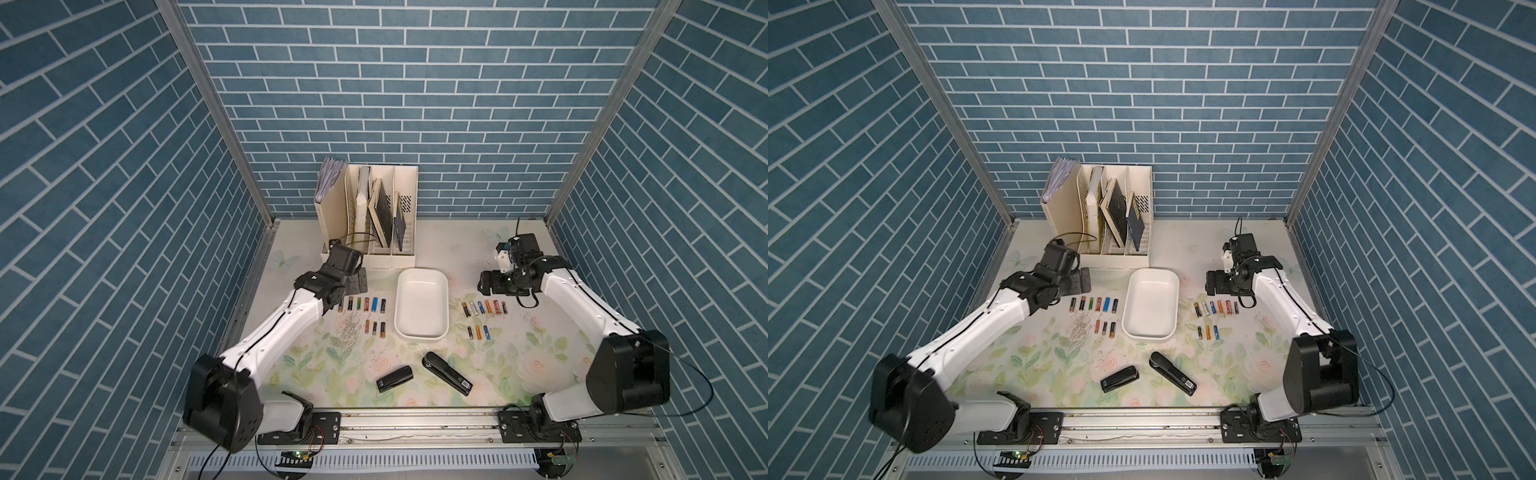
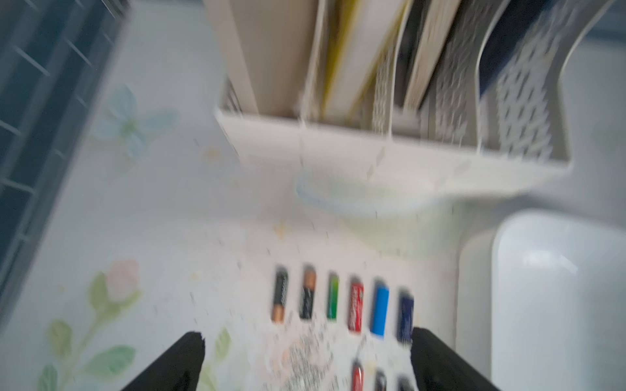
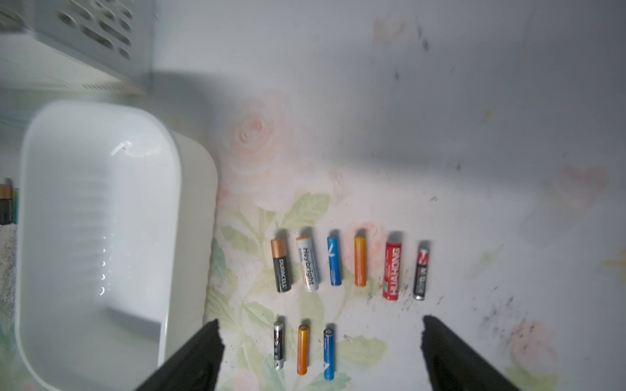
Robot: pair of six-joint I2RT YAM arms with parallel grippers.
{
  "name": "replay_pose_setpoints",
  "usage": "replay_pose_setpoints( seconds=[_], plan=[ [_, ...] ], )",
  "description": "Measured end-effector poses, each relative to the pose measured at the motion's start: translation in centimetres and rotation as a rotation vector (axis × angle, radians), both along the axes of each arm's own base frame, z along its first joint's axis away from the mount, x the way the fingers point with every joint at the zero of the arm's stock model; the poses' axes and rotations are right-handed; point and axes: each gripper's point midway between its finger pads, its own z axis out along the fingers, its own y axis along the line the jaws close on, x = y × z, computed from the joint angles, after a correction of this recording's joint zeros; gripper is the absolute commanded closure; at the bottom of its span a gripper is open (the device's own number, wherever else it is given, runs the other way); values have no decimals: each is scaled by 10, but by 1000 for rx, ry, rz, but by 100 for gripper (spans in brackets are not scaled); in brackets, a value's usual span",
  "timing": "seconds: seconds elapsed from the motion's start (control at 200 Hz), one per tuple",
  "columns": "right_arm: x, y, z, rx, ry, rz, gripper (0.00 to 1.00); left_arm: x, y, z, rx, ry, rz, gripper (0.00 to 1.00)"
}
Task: Take the batteries out of the storage box
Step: Reset both arms
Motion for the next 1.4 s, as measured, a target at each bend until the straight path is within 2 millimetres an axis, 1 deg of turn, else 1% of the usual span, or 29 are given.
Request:
replay_pose_setpoints(
  seconds=[0.02, 0.045, 0.06, 0.085, 0.135, 0.16, 0.19, 0.235, 0.265, 0.315, 0.375, 0.42, 0.475, 0.545, 0.66, 0.765, 0.815, 0.895, 0.95, 1.005, 1.045, 1.09, 1.135, 1.18, 1.27, 1.4],
  plan=[
    [2, -1, 9, 4, -48, -8, 0, -1, 10, 9, 3, -59, 28, 0],
    [4, -3, 18, 4, -94, -15, 0, -2, 22, 15, 9, -122, 58, 0],
    [5, -5, 23, 3, -124, -22, 0, -3, 28, 18, 11, -159, 77, 0],
    [6, -8, 30, 0, -174, -36, 0, -6, 40, 18, 24, -207, 107, 0],
    [8, -15, 38, -12, -267, -67, 0, -11, 60, 10, 47, -274, 155, 0],
    [8, -20, 39, -22, -302, -85, 0, -13, 69, 1, 57, -291, 174, 0],
    [9, -26, 36, -37, -340, -111, 0, -14, 79, -14, 75, -294, 191, 0],
    [9, -34, 25, -61, -387, -147, 0, -15, 91, -39, 101, -274, 208, 0],
    [8, -40, 14, -79, -410, -170, 0, -15, 96, -56, 120, -247, 210, 0],
    [5, -50, -10, -111, -428, -204, 0, -16, 103, -83, 160, -198, 208, 0],
    [-2, -60, -35, -151, -434, -233, 0, -15, 106, -102, 184, -181, 194, 0],
    [-6, -67, -49, -182, -443, -253, 0, -13, 106, -108, 190, -194, 180, 0],
    [-7, -75, -55, -213, -478, -284, 0, -10, 105, -107, 192, -241, 175, 0],
    [-2, -84, -51, -248, -553, -318, 0, -1, 104, -101, 202, -300, 168, 0],
    [6, -91, -48, -290, -654, -341, 0, 19, 100, -94, 229, -354, 144, 0],
    [9, -95, -58, -311, -692, -340, 0, 27, 98, -87, 231, -407, 127, 0],
    [14, -95, -61, -326, -704, -326, 0, 28, 100, -83, 229, -428, 125, 0],
    [22, -95, -56, -339, -755, -319, 0, 28, 102, -77, 212, -469, 120, 0],
    [27, -98, -53, -330, -789, -326, 0, 20, 107, -75, 200, -514, 126, 0],
    [26, -105, -49, -316, -817, -341, 0, 7, 110, -84, 201, -508, 129, 0],
    [23, -113, -46, -303, -854, -361, 0, 3, 110, -90, 202, -499, 127, 0],
    [18, -119, -48, -301, -862, -373, 0, 3, 110, -92, 202, -491, 122, 0],
    [16, -122, -52, -302, -857, -379, 0, 6, 109, -89, 197, -503, 119, 0],
    [17, -121, -53, -296, -853, -370, 0, 8, 109, -86, 194, -515, 121, 0],
    [20, -118, -47, -279, -881, -361, 0, 10, 108, -79, 187, -541, 122, 0],
    [22, -115, -43, -266, -898, -351, 0, 11, 108, -77, 183, -548, 121, 0]
  ],
)
